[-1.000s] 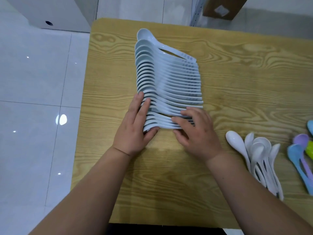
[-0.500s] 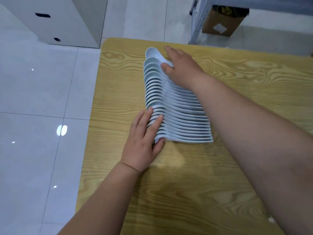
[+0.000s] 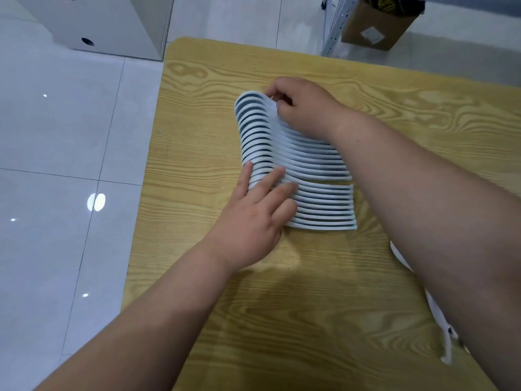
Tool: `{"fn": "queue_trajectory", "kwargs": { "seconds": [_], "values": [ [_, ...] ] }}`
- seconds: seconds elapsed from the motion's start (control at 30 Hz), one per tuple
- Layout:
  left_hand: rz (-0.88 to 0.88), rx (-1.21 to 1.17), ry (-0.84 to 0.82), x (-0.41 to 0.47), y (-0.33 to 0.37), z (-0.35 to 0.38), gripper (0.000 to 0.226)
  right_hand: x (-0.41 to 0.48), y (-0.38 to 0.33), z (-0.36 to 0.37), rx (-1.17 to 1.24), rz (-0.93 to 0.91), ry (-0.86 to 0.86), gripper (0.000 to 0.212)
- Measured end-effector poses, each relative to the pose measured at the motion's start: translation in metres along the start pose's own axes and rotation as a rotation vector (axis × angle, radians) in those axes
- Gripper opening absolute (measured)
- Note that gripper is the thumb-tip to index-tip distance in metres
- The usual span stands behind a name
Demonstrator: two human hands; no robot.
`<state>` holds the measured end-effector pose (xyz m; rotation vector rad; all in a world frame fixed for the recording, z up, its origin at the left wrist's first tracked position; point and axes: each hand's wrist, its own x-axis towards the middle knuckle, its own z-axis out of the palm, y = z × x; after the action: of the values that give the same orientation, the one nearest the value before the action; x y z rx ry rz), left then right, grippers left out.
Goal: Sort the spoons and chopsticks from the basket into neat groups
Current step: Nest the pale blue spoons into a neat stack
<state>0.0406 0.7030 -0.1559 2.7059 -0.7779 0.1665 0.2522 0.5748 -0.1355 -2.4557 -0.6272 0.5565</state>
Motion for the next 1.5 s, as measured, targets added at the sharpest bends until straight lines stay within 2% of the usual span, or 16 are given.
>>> {"fn": "queue_trajectory", "kwargs": {
  "seconds": [0.13, 0.3, 0.43, 0.53, 0.73, 0.87, 0.97, 1.23, 1.33, 1.5],
  "values": [
    [0.015, 0.086, -0.132, -0.002, 0.002, -0.004, 0.049, -0.016, 0.010, -0.001, -0.029, -0.020, -0.037, 0.047],
    [-0.058, 0.098, -0.153, 0.000, 0.012, -0.007, 0.040, -0.033, 0.016, -0.007, -0.158, -0.048, -0.039, 0.046],
    [-0.105, 0.109, -0.117, 0.002, 0.019, -0.007, 0.032, -0.036, 0.015, -0.012, -0.124, -0.022, -0.045, 0.041],
    [-0.122, 0.099, -0.073, -0.003, 0.026, -0.006, 0.028, -0.047, 0.015, -0.004, -0.136, -0.020, -0.042, 0.045],
    [-0.165, 0.079, -0.120, -0.044, 0.053, -0.008, 0.045, -0.089, -0.001, 0.030, -0.205, -0.122, -0.077, 0.048],
    [-0.149, -0.012, -0.074, -0.078, 0.069, -0.009, 0.035, -0.118, -0.011, 0.049, -0.144, -0.115, -0.094, 0.048],
    [-0.121, -0.046, -0.084, -0.093, 0.071, -0.010, 0.039, -0.130, -0.015, 0.057, -0.127, -0.131, -0.071, 0.046],
    [-0.170, 0.062, -0.097, -0.088, 0.082, -0.005, 0.051, -0.134, -0.017, 0.055, -0.099, -0.110, -0.115, 0.051],
    [-0.179, 0.084, -0.142, -0.087, 0.080, -0.004, 0.056, -0.139, -0.013, 0.058, -0.175, -0.055, -0.041, 0.048],
    [-0.196, 0.107, -0.178, -0.090, 0.082, -0.006, 0.059, -0.149, -0.020, 0.074, -0.086, -0.031, 0.044, 0.048]
  ]
}}
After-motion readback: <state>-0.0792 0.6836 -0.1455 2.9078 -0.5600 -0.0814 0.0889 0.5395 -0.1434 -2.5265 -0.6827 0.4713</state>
